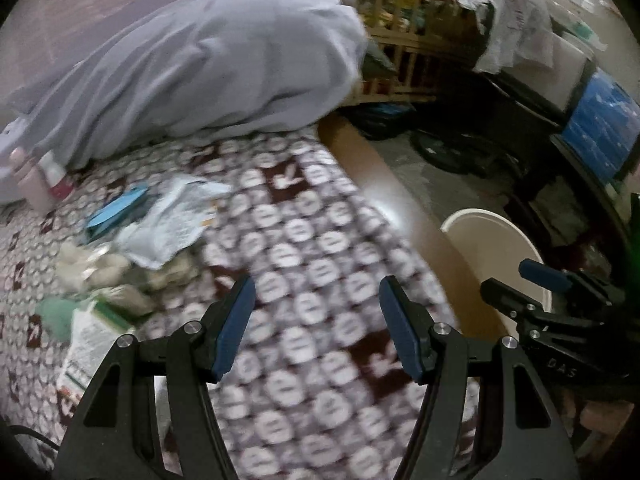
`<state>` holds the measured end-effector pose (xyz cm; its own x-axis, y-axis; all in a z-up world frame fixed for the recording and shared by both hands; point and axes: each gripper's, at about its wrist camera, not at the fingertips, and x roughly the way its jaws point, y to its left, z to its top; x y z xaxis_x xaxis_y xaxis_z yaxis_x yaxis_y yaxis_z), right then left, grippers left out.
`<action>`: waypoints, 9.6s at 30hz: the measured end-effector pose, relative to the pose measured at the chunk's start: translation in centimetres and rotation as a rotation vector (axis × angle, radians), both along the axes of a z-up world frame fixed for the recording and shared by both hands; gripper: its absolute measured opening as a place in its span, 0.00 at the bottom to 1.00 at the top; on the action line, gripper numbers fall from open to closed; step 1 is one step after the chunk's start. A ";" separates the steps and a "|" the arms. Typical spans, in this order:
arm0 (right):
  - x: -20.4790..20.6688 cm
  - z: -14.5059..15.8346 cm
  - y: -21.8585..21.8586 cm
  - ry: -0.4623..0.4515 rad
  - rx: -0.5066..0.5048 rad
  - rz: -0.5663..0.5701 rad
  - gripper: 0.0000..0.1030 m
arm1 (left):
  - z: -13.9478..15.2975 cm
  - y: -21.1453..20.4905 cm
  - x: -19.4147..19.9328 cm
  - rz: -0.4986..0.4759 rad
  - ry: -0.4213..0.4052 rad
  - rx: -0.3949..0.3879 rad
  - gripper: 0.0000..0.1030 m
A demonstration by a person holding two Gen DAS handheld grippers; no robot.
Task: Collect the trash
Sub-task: 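Return both tools to the trash pile on the blanket, then grasp the white plush toy with the left tool while the right tool grasps the snack wrapper, then carry plush toy and wrapper over the cream bucket and open both tools, then move both tools back to the trash on the blanket, then grasp the blue wrapper with the left tool while the right tool grasps the beige tissue, then lift the blue wrapper and beige tissue toward the cream bucket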
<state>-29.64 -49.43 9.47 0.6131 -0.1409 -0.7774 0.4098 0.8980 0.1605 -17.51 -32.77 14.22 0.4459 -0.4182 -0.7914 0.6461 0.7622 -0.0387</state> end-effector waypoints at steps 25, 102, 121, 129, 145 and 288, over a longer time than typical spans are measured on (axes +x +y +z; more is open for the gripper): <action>12.0 -1.1 12.2 0.039 0.026 0.254 0.63 | -2.0 19.3 7.6 0.334 0.011 0.037 0.62; 4.3 2.4 4.4 -0.077 0.045 0.123 0.59 | 1.3 5.1 4.5 0.055 0.073 -0.129 0.32; -1.5 1.7 -2.5 -0.055 0.041 -0.023 0.60 | 1.1 -1.9 1.2 -0.068 0.100 -0.120 0.32; -4.0 0.9 -5.6 -0.026 0.025 -0.094 0.60 | 0.3 -6.1 -0.6 -0.135 0.133 -0.121 0.32; -8.1 -1.6 -11.3 0.031 0.016 -0.218 0.60 | -2.5 -13.7 -3.3 -0.230 0.171 -0.072 0.32; 9.0 0.6 9.6 -0.065 0.087 0.287 0.22 | -0.6 11.3 9.3 0.141 0.184 -0.119 0.13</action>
<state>-20.68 -39.84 10.10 0.6668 0.1105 -0.7370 0.1277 0.9574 0.2591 -8.18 -21.45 13.66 0.3597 -0.4570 -0.8135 0.5079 0.8272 -0.2401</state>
